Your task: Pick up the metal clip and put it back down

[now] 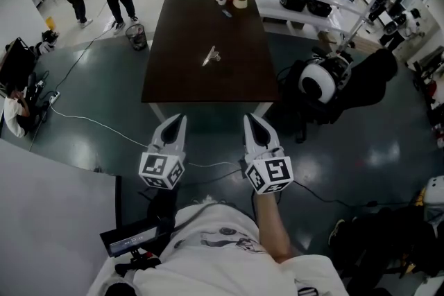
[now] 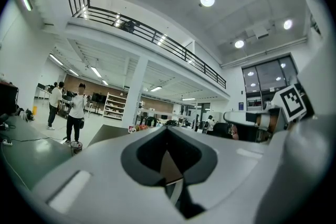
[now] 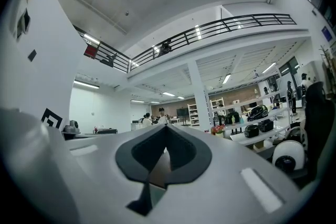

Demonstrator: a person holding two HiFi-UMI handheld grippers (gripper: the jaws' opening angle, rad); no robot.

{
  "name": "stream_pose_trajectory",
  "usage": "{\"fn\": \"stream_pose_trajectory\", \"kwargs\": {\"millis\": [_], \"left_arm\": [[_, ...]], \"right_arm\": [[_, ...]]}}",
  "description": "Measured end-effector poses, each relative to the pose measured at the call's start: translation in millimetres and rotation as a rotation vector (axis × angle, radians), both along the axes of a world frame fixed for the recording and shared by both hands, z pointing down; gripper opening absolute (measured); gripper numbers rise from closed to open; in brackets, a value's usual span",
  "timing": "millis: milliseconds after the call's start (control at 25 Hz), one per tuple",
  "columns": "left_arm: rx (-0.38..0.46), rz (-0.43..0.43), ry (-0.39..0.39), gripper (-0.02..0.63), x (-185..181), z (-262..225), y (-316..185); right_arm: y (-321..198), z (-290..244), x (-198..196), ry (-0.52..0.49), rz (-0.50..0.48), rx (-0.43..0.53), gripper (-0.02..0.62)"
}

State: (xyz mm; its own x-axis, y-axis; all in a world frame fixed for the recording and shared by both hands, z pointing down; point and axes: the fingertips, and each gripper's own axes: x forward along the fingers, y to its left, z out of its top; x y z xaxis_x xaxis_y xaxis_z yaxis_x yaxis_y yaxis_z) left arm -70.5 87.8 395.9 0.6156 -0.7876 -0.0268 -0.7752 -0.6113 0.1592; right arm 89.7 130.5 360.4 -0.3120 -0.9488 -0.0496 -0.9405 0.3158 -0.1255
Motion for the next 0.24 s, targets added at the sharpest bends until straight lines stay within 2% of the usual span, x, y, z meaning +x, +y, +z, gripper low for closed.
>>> {"fn": "stream_pose_trajectory", "kwargs": {"millis": [240], "left_arm": [[-0.005,0.003,0.0,-0.003,2.9,-0.1,-0.5]], "right_arm": [[-1.0,1.1,3.0,-0.014,0.002,-0.011,-0.002]]}}
